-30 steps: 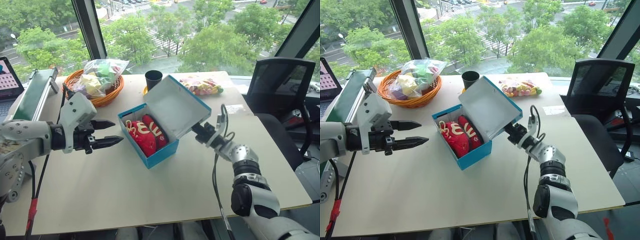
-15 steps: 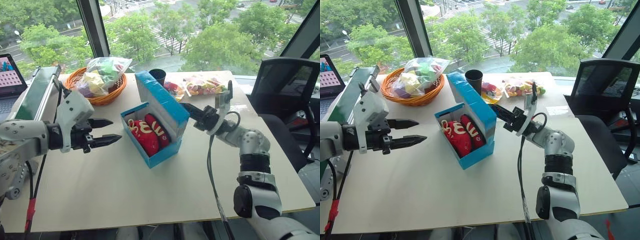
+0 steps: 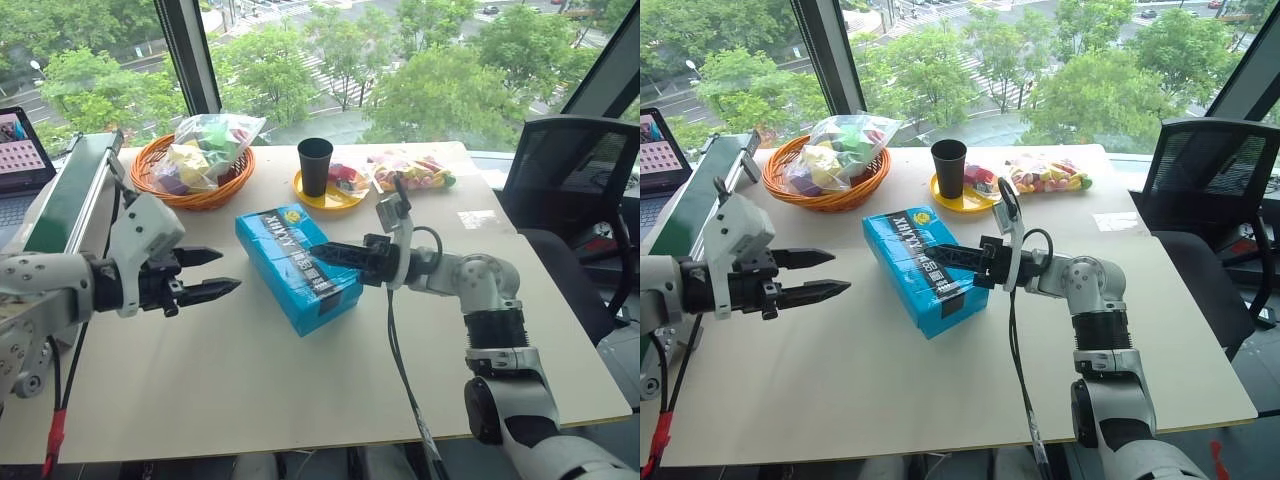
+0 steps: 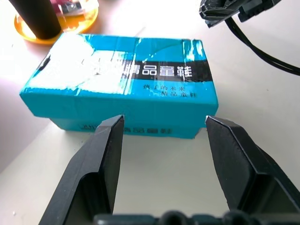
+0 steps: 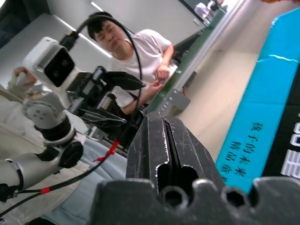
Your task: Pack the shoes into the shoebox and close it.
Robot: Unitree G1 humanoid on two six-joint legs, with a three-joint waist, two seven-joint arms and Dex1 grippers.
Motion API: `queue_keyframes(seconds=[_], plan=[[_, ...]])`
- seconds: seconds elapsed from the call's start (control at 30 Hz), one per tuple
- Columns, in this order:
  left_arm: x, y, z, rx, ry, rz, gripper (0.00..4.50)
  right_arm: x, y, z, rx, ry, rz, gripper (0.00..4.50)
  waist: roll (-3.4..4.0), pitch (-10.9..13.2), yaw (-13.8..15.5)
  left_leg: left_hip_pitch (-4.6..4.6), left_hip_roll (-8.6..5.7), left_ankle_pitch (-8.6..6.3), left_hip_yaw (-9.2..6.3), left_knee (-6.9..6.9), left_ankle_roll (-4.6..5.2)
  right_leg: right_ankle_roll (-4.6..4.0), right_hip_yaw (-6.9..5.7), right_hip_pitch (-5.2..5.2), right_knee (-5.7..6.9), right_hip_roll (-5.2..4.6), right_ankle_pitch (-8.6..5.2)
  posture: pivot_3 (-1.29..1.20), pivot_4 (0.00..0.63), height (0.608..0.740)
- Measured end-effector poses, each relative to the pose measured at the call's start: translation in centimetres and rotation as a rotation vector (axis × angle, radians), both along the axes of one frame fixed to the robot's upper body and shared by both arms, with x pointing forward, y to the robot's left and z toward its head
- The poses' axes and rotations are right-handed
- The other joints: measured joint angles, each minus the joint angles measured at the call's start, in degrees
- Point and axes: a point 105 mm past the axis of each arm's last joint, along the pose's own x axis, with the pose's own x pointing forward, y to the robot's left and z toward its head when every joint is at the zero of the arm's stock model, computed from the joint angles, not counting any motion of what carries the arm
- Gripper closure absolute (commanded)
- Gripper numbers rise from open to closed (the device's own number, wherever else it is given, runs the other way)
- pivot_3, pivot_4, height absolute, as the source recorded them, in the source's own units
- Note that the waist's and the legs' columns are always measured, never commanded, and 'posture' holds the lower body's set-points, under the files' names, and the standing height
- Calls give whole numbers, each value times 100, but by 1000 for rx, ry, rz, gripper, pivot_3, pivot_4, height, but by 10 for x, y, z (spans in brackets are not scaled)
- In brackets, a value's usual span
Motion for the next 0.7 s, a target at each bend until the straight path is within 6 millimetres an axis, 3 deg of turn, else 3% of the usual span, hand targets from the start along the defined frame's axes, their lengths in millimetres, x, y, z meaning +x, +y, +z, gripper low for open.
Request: queue_keyframes(seconds=[0.1,0.23,0.27,0.3,0.33,0.43,0.57,0.7], plan=[[-2,1,1,7,-7,13,1560,10,7,12,-17,-36,-7,4424,0,0,-26,-1,2,0,2,-1,0,0,7,-6,1,3,0,0,150,737],[-4,0,-2,1,-5,17,1560,16,35,22,-123,-173,32,4424,0,0,-33,-5,12,0,4,-1,-1,-1,10,-11,1,12,1,0,150,737],[-4,-1,-3,0,-6,18,1560,19,44,16,-170,-209,41,4424,0,0,-34,-3,14,0,6,0,-1,-1,12,-10,2,15,1,0,150,737],[-4,-2,-3,-3,-8,21,1560,25,60,-4,-292,-271,48,4424,0,0,-41,1,16,0,10,1,-2,-2,17,-10,3,18,1,0,150,737],[-4,-2,-3,-3,-9,21,1560,26,61,-7,-305,-277,49,4424,0,0,-40,1,15,0,10,1,-2,-2,17,-10,2,19,1,0,150,737],[-5,-3,-6,-10,-10,29,1560,31,75,-50,-460,-326,67,4424,0,0,-17,-9,15,6,9,2,-11,-2,15,-13,1,19,1,0,150,737],[-7,-5,-12,-28,4,31,1560,40,90,-59,-523,-445,60,4424,-14,-9,-63,21,27,6,15,4,-23,-8,20,9,4,25,5,0,150,737],[-9,-8,-13,-20,-3,27,1560,45,92,-65,-572,-558,38,4424,-12,-14,-109,70,32,3,15,-1,-21,-18,22,44,16,26,10,0,150,737]])
